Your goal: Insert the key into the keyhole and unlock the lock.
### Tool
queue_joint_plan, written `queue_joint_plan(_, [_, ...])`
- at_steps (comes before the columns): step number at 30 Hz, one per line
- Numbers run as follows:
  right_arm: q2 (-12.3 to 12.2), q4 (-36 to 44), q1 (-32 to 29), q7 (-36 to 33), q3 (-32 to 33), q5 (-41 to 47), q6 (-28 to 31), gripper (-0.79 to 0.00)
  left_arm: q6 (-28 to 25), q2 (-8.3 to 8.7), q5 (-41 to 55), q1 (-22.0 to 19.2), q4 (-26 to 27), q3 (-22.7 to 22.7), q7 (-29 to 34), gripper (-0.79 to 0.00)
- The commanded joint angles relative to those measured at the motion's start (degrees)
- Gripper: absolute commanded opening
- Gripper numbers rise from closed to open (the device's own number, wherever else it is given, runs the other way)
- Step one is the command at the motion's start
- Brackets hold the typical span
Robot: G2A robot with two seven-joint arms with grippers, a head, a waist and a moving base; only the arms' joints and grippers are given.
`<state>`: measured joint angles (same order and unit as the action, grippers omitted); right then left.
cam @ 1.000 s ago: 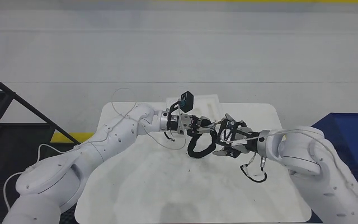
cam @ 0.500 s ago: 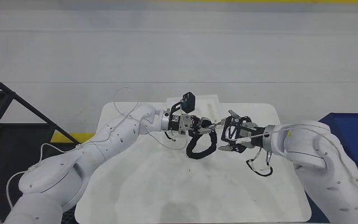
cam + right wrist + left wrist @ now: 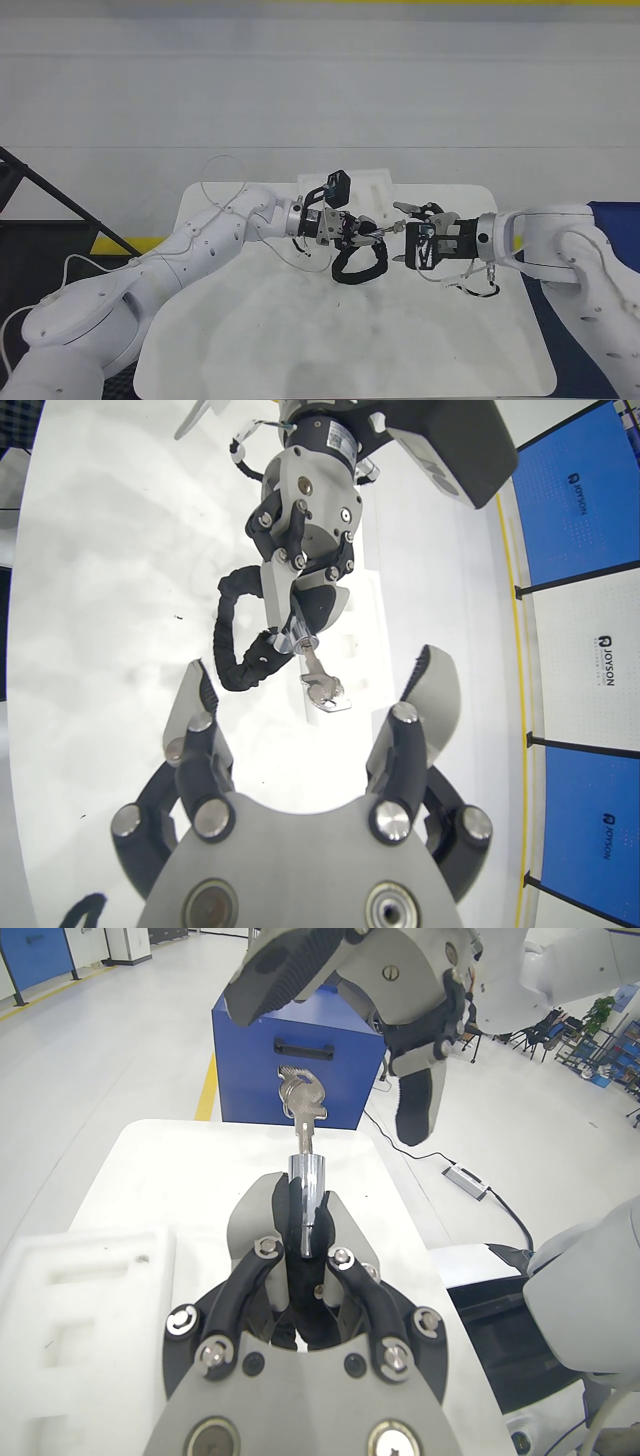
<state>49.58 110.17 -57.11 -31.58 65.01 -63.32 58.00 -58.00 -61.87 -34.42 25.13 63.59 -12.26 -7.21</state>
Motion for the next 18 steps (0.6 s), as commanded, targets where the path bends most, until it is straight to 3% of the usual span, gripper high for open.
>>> queue_joint_plan(1, [-0.7, -0.4, 0.0, 3.5, -0.4, -2.8, 0.0, -0.425, 0.0, 0.13, 0.3, -0.1, 0.3, 0.2, 0.2, -0.785])
queue_joint_plan(4, [-1.5, -1.2, -0.4, 6.9, -0.6, -6.0, 0.0, -0.425, 0.0, 0.28, 0.5, -0.2, 0.5, 0.4, 0.5, -0.785])
queue_joint_plan(9, [-2.4, -1.9, -1.2, 12.3, 0.4, -9.5, 0.0, -0.52, 0.0, 0.44, 0.7, -0.3, 0.9, 0.5, 0.8, -0.785])
queue_joint_plan(18, [-3.2, -1.7, -2.2, 16.4, 0.9, -13.1, 0.0, -0.551, 0.0, 0.77, 0.8, -0.4, 1.6, 0.7, 1.1, -0.785])
